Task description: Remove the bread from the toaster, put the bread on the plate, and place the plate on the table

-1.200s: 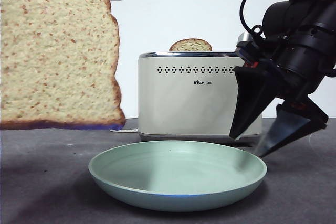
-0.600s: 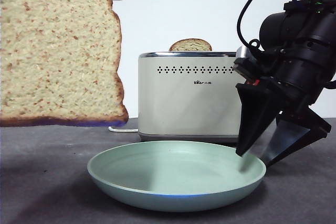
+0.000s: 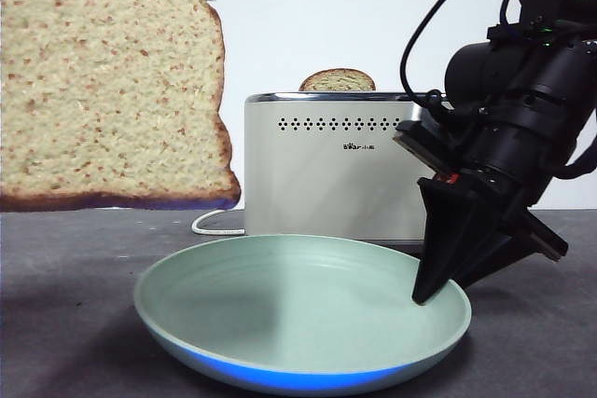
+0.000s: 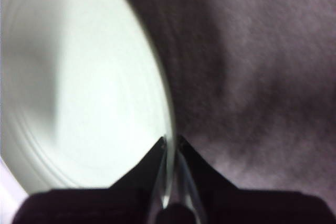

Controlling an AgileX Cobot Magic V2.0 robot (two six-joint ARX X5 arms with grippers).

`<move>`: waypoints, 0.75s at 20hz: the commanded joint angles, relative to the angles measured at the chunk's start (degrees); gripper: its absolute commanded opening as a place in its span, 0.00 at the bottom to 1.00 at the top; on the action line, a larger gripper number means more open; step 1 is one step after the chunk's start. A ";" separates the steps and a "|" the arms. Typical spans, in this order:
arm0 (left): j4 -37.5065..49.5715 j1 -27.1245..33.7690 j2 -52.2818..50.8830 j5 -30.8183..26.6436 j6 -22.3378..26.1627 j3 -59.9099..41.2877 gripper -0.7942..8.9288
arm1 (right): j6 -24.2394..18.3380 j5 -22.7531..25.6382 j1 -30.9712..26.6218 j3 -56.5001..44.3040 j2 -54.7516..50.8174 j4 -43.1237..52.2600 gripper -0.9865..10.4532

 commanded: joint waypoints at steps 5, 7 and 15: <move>6.14 0.02 -0.15 3.45 -3.98 -0.31 0.07 | 0.17 1.88 0.07 -0.48 -3.56 -0.79 0.07; 7.39 0.02 -0.15 3.74 -4.42 -0.31 0.07 | 1.49 3.48 -0.07 -0.48 -9.03 -1.14 0.07; 16.17 0.00 0.02 9.46 -11.19 -0.31 0.07 | 0.48 16.41 -0.72 -0.48 -26.23 -11.50 0.07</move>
